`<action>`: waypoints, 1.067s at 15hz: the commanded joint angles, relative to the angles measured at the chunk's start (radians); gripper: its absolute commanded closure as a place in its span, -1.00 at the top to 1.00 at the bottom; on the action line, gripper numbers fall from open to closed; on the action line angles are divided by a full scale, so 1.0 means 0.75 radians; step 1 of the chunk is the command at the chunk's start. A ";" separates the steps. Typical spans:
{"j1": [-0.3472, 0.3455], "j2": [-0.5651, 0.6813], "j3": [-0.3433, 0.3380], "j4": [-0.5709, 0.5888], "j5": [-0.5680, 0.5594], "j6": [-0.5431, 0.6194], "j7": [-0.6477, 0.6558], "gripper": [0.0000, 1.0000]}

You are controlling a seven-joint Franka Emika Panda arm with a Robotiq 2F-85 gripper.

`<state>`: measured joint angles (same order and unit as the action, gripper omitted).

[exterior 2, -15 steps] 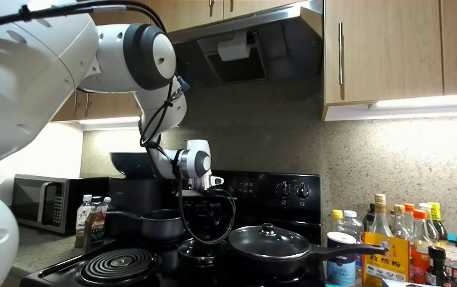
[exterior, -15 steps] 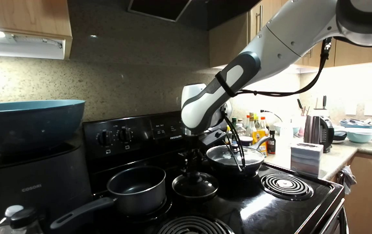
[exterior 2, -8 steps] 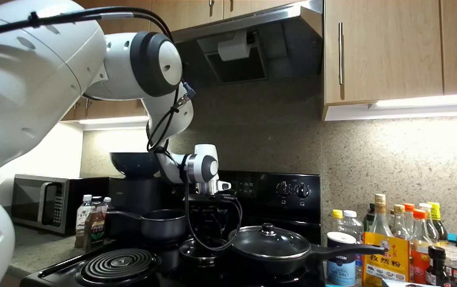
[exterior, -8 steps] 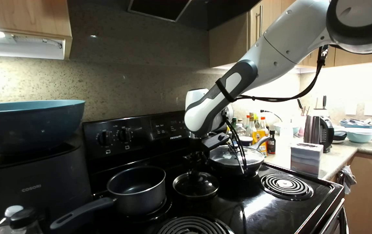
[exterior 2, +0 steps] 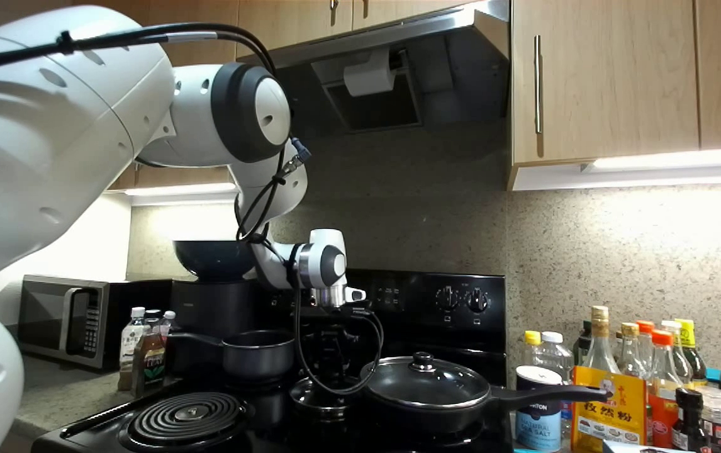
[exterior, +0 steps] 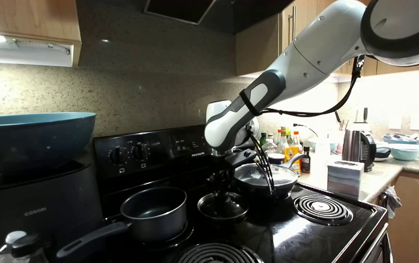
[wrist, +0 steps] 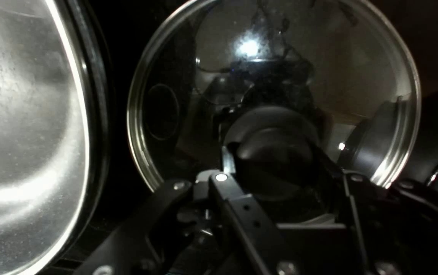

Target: Put the lid on the pot

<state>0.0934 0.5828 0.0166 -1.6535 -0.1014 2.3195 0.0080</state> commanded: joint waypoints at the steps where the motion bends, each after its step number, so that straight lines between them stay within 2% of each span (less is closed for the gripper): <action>1: 0.002 0.022 -0.003 0.034 0.005 -0.048 0.023 0.57; 2: 0.001 0.023 -0.002 0.035 0.005 -0.053 0.022 0.66; 3: -0.001 0.025 0.000 0.034 0.007 -0.055 0.016 -0.22; 4: 0.000 0.027 -0.001 0.035 0.008 -0.056 0.018 -0.16; 5: -0.001 0.027 -0.001 0.039 0.010 -0.056 0.022 -0.20; 9: 0.005 0.025 -0.007 0.058 0.009 -0.076 0.045 -0.55; 16: 0.033 -0.015 -0.007 0.036 0.001 -0.087 0.115 -0.55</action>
<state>0.1000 0.5948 0.0135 -1.6235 -0.1014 2.2848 0.0582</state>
